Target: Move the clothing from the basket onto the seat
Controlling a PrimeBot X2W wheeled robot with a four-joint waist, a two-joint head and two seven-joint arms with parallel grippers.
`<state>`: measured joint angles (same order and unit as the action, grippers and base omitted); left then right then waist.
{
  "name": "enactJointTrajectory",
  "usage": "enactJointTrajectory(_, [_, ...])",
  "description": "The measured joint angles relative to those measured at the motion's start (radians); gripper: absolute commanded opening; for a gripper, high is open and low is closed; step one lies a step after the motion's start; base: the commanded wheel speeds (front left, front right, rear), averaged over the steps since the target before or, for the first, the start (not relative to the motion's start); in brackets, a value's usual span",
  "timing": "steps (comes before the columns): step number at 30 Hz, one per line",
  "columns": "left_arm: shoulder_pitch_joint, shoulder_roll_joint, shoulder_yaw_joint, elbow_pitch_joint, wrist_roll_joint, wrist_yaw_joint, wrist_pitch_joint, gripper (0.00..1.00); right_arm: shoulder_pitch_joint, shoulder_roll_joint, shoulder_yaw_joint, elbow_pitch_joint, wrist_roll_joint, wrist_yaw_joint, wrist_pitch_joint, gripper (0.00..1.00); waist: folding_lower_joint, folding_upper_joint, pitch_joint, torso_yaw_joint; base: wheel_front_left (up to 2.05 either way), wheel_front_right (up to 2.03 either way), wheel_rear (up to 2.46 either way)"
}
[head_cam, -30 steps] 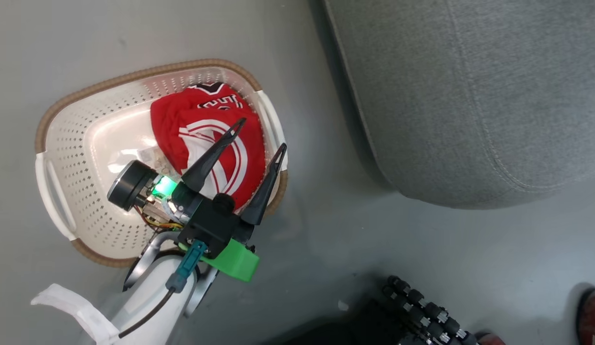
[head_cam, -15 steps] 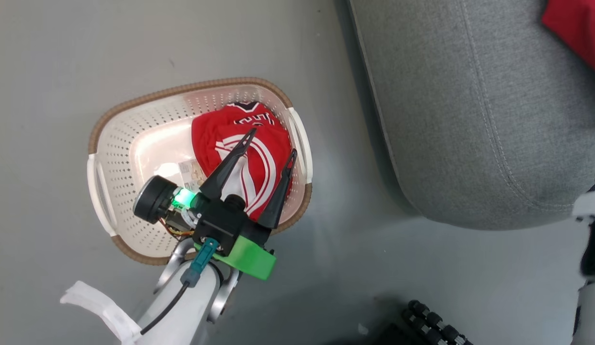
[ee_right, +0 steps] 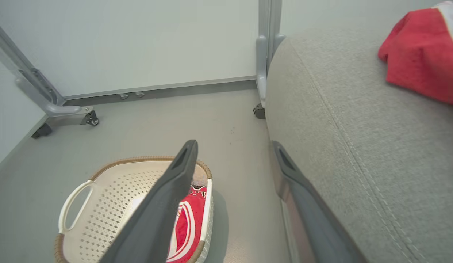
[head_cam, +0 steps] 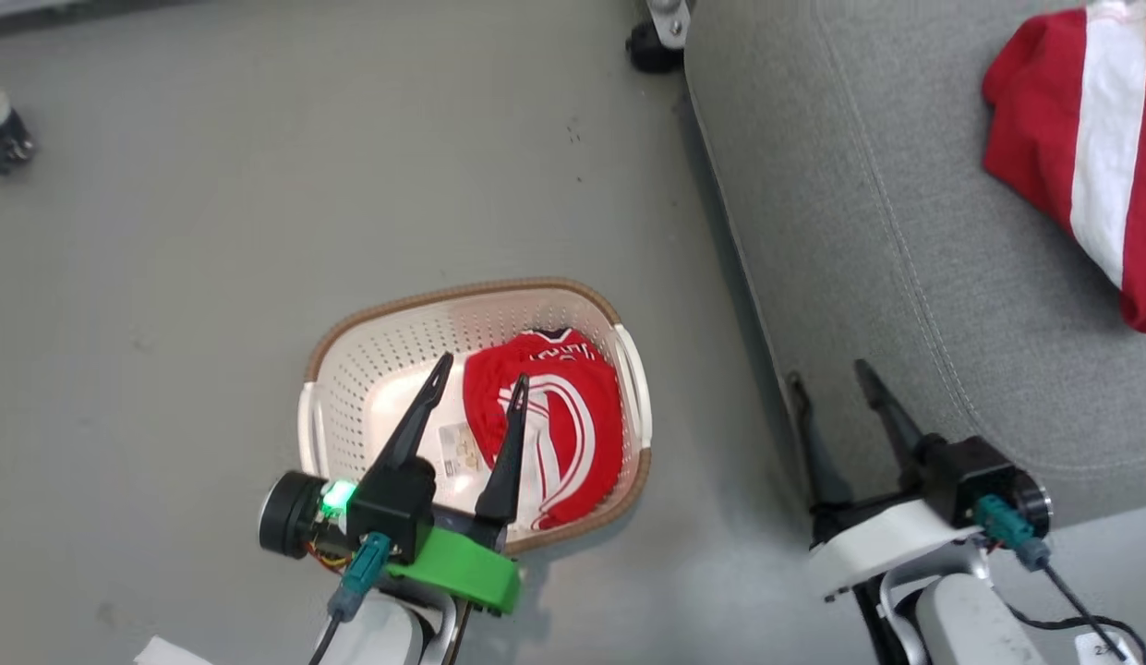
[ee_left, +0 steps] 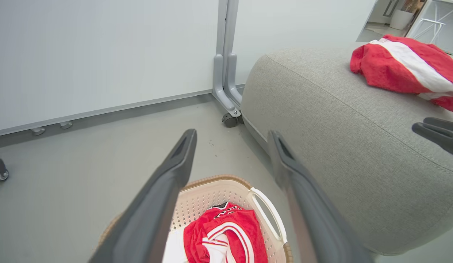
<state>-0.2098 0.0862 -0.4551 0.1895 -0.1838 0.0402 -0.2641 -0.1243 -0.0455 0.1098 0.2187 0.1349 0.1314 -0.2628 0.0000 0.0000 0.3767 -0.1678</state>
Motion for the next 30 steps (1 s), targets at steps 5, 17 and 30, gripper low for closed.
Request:
enactJointTrajectory(5, [0.102, -0.013, 0.078, 0.002, -0.012, 0.014, 0.0, 1.0, 0.039, -0.001, 0.146, -0.035, -0.023, 0.0, 0.0, 1.0, 0.0, 0.0, -0.118, 0.04, 0.0, 0.0, 0.0])
enactJointTrajectory(17, [0.32, -0.034, 0.233, -0.202, 0.011, 0.028, 0.0, 1.0, 0.169, -0.003, 0.128, -0.19, -0.042, 0.0, 0.0, 1.0, 0.0, 0.0, -0.36, 0.111, 0.0, 0.0, 0.0])
enactJointTrajectory(30, [0.487, -0.036, 0.298, -0.273, 0.022, 0.052, 0.0, 1.0, 0.288, -0.017, 0.045, -0.2, -0.004, 0.0, 0.0, 1.0, -0.0001, 0.0, -0.468, 0.121, 0.0, 0.0, 0.0])
